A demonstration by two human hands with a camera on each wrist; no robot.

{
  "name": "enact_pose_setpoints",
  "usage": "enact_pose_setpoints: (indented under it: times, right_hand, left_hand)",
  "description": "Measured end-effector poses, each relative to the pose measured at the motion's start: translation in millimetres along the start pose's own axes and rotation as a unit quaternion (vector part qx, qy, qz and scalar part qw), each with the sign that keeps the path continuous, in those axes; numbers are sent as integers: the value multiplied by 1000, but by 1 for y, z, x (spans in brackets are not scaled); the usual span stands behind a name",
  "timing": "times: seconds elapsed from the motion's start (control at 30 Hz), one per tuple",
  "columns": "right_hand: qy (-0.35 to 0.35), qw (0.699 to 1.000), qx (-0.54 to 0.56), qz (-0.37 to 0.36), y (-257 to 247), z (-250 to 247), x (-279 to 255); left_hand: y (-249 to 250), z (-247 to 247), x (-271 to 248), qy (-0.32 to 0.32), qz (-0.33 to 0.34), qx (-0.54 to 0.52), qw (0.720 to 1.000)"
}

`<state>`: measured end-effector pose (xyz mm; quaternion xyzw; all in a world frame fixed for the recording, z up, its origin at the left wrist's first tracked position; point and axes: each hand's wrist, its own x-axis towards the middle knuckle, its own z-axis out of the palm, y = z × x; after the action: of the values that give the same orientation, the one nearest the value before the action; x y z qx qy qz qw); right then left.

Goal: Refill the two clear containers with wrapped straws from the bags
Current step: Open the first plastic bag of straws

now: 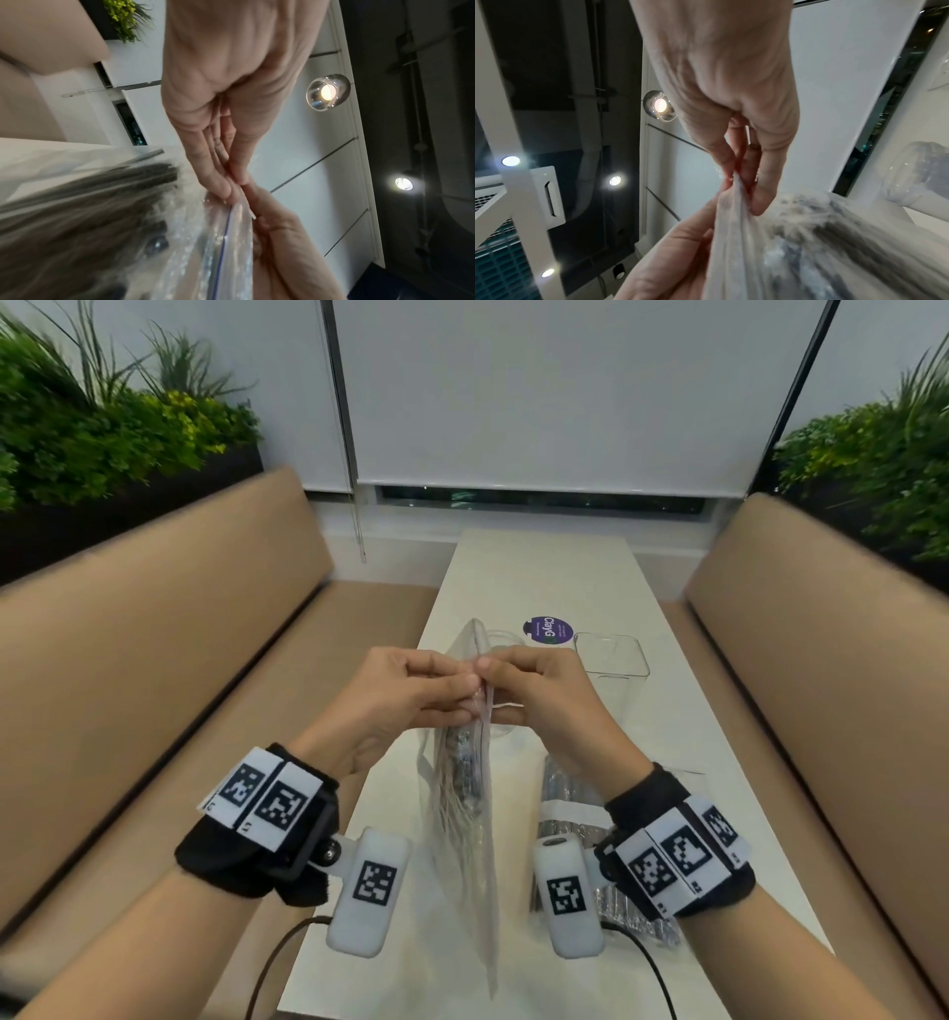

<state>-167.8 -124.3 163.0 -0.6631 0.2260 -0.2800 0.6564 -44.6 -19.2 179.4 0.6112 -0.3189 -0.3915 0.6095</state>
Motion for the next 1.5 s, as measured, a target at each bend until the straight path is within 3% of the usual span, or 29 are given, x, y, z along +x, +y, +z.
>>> enact_pose_setpoints:
  times: [0.07,0.13,0.2,0.23,0.3,0.37,0.47,0.6,0.7,0.8,0.83,0.9,0.97,1.03,1.07,1.13,1.23,1.27,1.3,1.37,1.43,1.5]
  right_hand:
    - [12,1000,-4,-5,1,1,0]
    - [62,981,-169,-74,4,6,1]
    - [110,908,-373,-159,5,9,0]
    - [130,884,-413,-177,4,7,-2]
    - [140,888,-405,-164,2,-2,-3]
    - [141,909,-369,-134,0,-8,-4]
    - [139,934,-314,-94,0,-5,2]
    - [82,953,-292,-23,8,9,16]
    - [39,922,-383,-28,21,4,18]
    - [105,895,-431,-46,17,-25,14]
    - [116,896,-428,-37,11,-34,13]
    - [65,917,-393,-4,-1,-38,8]
    - [-12,949,-315,0,-7,-20,5]
    - [-40,949,-310,-30,5,-3,8]
    - [-18,942,-332,-42,14,-3,12]
    - [87,920,-380,-49,24,-22,18]
    - [174,878,-441,-69,32,-57,14]
    - [170,881,-435,-81,32,-60,11]
    - [152,898,-404,-85,32,-60,9]
    - [96,954,-280,-37,32,-53,5]
    - [48,988,-140,46,29,-43,0]
    - [30,994,-68,83,28,-35,-6]
  left_hand:
    - [0,5,-2,21,4,25,999]
    - [-6,17,-2,105,74,152,980]
    - [-12,23,-3,201,195,332,901]
    - [-12,20,-4,231,244,387,859]
    - [-10,9,-4,228,292,455,810]
    - [-12,5,-4,170,305,521,779]
    - [-21,5,0,137,241,492,825]
    - [-19,9,4,110,223,443,861]
    - [-16,3,2,93,248,451,852]
    - [-17,-22,-1,97,262,491,825]
    - [-18,-30,-2,97,249,512,817]
    - [-19,-32,-3,63,238,544,802]
    - [-18,-20,-2,0,227,497,837]
    - [-12,-6,-1,-25,269,456,848]
    - [-10,-5,-1,-10,303,456,837]
    - [-6,-22,-2,50,356,522,773]
    - [-12,-61,-5,114,267,681,673]
    - [-20,-70,-3,115,248,689,671]
    - [-27,-74,-1,109,243,673,690]
    - [-40,-72,6,82,247,567,782]
    - [-45,-65,7,65,221,453,861]
    - [-51,-57,9,52,199,449,869]
